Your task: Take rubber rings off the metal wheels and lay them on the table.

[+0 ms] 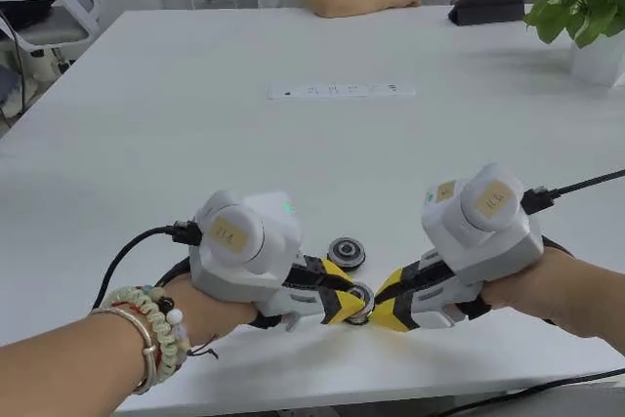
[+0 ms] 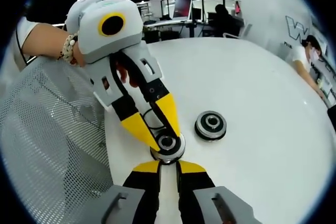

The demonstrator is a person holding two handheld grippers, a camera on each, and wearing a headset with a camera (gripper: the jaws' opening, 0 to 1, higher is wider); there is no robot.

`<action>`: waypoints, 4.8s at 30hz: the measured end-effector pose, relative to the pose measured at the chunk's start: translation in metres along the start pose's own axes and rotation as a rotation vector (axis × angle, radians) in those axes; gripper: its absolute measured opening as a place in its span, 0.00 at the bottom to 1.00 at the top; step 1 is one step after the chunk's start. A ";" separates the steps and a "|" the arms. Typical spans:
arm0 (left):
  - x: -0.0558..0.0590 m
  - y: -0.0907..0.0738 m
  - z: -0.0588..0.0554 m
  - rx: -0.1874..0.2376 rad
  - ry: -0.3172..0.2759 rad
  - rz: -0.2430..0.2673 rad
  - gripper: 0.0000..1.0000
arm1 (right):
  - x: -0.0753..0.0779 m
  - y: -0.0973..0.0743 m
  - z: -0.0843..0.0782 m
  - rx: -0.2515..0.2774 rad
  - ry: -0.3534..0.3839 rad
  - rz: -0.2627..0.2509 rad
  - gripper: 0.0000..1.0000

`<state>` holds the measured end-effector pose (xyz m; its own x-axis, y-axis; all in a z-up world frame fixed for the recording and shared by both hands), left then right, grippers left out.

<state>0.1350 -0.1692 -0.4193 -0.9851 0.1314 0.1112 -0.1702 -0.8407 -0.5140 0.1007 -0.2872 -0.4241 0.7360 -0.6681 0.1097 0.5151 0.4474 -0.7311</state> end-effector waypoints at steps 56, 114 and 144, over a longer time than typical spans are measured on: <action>0.004 -0.002 -0.002 0.024 0.008 0.009 0.08 | 0.007 -0.001 -0.004 -0.060 0.393 0.009 0.00; 0.005 0.000 -0.003 0.035 0.008 -0.005 0.08 | -0.004 0.003 0.004 0.001 0.095 -0.027 0.27; 0.005 -0.002 -0.005 0.041 -0.005 -0.002 0.08 | 0.004 0.001 -0.006 -0.032 0.260 0.009 0.00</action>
<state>0.1302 -0.1645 -0.4217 -0.9845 0.1309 0.1164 -0.1711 -0.8611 -0.4787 0.1012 -0.2930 -0.4281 0.6007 -0.7963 -0.0707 0.4915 0.4376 -0.7530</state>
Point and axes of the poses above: the centre of the closed fingertips' face, and the gripper's own axes: y roughly forward along the fingers, x roughly to its right, z roughly out of its top, the point moved 8 cm from there along -y, roughly backward along the fingers, and after that the axes turned 14 degrees about -z, right-handed, at the moved point
